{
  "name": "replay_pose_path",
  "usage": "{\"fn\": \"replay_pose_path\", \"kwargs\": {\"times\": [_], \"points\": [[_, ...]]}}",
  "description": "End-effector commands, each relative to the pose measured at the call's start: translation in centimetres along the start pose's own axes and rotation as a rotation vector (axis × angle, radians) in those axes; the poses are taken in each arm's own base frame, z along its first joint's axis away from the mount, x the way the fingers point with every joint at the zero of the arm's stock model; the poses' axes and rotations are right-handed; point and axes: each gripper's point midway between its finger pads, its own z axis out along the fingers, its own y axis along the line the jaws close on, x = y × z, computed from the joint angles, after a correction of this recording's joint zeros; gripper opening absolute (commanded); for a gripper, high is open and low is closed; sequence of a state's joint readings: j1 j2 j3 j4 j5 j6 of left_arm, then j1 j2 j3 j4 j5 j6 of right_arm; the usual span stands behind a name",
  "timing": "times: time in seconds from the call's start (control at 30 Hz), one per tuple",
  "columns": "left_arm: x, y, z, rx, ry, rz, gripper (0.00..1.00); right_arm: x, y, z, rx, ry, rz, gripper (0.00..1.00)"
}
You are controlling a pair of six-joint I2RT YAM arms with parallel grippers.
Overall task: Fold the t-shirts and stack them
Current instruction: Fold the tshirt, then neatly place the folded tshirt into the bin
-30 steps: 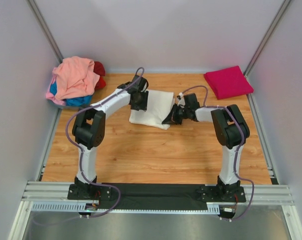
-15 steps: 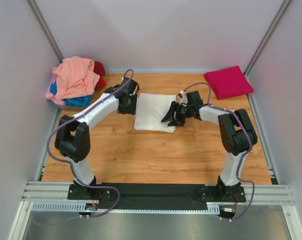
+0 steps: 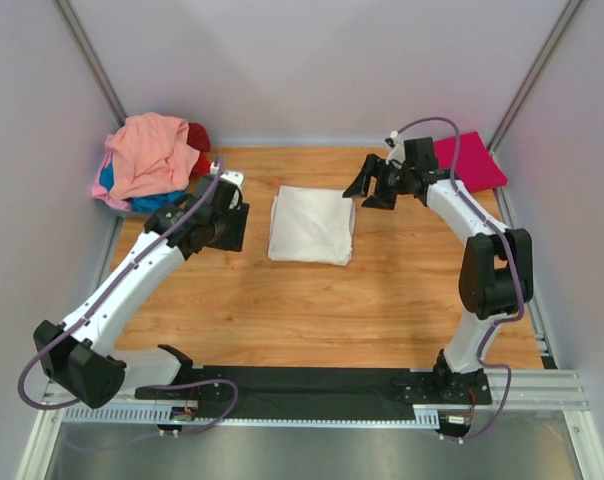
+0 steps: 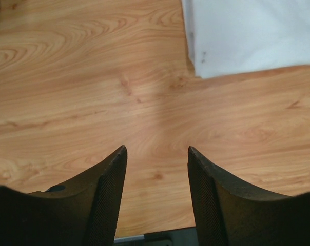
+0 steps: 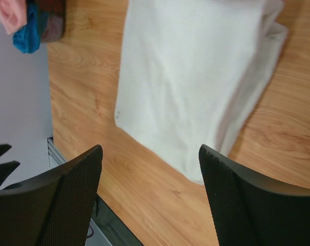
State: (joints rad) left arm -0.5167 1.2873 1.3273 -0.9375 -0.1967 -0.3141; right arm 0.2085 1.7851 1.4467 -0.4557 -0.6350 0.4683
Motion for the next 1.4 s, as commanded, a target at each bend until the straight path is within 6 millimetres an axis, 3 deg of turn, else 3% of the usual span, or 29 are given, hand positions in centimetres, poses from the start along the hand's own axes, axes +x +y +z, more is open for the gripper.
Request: {"fn": "replay_pose_path", "kwargs": {"times": [0.0, 0.1, 0.2, 0.5, 0.7, 0.87, 0.9, 0.97, 1.0, 1.03, 1.27, 1.37], "points": [[3.4, 2.2, 0.2, -0.066, 0.049, 0.088, 0.58, -1.0, -3.8, 0.5, 0.076, -0.005, 0.059, 0.77], [4.3, 3.3, 0.6, -0.113, 0.006, 0.080, 0.58, -2.4, -5.7, 1.4, 0.097, -0.020, 0.071, 0.77], [4.4, 3.9, 0.4, -0.147, 0.016, 0.078, 0.58, -1.8, -8.7, 3.9, 0.145, 0.021, 0.111, 0.77], [4.8, 3.7, 0.6, -0.136, 0.025, 0.083, 0.57, -2.4, -12.7, 8.3, 0.171, 0.009, 0.169, 0.79], [4.7, 3.9, 0.5, -0.142, 0.019, 0.081, 0.57, -0.4, -13.0, 11.2, 0.186, 0.051, 0.161, 0.78], [4.7, 4.0, 0.4, -0.146, 0.013, 0.078, 0.57, 1.0, -12.8, 12.5, 0.173, 0.066, 0.182, 0.63], [4.8, 4.0, 0.4, -0.147, 0.016, 0.078, 0.57, 1.0, -12.6, 12.4, 0.169, 0.058, 0.183, 0.57], [4.9, 4.0, 0.5, -0.146, 0.019, 0.080, 0.57, 1.2, -12.9, 12.2, 0.183, 0.048, 0.187, 0.32], [4.9, 4.0, 0.5, -0.149, 0.020, 0.079, 0.57, 0.7, -12.9, 11.8, 0.199, 0.029, 0.173, 0.12], [5.0, 4.1, 0.5, -0.152, 0.024, 0.082, 0.57, 0.5, -12.7, 11.6, 0.203, 0.023, 0.166, 0.02], [5.0, 4.2, 0.6, -0.159, 0.027, 0.081, 0.57, -4.9, -9.3, 6.9, 0.244, -0.085, 0.028, 0.00], [5.1, 4.2, 0.7, -0.160, 0.031, 0.081, 0.57, -7.8, -7.9, 3.6, 0.294, -0.142, -0.056, 0.00]]}}
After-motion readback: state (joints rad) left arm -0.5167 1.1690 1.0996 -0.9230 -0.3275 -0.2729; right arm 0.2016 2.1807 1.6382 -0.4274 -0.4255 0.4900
